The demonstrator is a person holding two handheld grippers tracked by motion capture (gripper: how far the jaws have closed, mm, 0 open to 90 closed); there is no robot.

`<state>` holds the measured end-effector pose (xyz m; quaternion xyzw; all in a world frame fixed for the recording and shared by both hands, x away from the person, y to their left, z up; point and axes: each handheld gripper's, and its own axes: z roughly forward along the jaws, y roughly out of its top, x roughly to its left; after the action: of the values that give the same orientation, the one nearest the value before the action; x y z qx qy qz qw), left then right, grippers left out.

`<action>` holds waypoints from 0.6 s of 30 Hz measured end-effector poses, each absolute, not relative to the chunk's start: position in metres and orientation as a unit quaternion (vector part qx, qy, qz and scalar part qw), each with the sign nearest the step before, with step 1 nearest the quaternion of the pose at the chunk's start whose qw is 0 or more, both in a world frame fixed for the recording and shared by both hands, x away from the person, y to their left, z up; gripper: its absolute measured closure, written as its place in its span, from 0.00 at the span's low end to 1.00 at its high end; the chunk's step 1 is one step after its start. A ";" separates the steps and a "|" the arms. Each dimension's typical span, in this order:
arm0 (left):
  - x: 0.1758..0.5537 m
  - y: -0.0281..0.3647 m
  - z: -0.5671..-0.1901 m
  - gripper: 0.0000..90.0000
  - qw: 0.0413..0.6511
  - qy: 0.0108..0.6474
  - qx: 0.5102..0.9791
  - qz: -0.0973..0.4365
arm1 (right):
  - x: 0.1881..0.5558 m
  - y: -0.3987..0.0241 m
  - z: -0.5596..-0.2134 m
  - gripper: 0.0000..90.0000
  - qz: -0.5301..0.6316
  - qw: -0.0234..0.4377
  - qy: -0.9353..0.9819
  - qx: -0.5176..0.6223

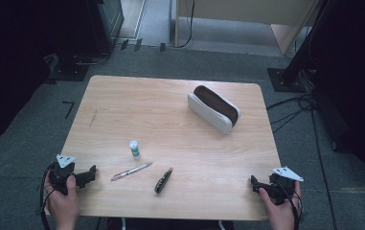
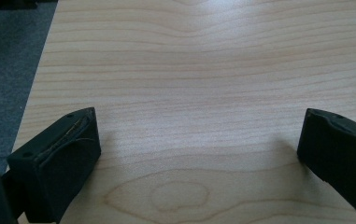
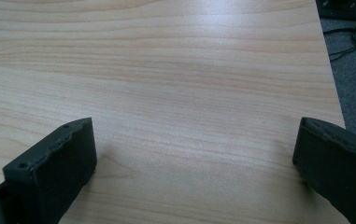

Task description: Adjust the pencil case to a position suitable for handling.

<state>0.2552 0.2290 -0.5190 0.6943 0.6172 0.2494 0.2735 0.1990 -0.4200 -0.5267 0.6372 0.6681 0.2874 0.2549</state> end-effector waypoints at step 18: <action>0.255 0.229 -0.519 0.00 0.273 0.617 0.694 0.249 | 0.201 -0.412 -0.504 0.19 0.322 0.265 0.648 0.637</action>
<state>0.2552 0.2290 -0.5189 0.6945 0.6173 0.2493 0.2731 0.2008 -0.4117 -0.5039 0.6373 0.6478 0.3222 0.2653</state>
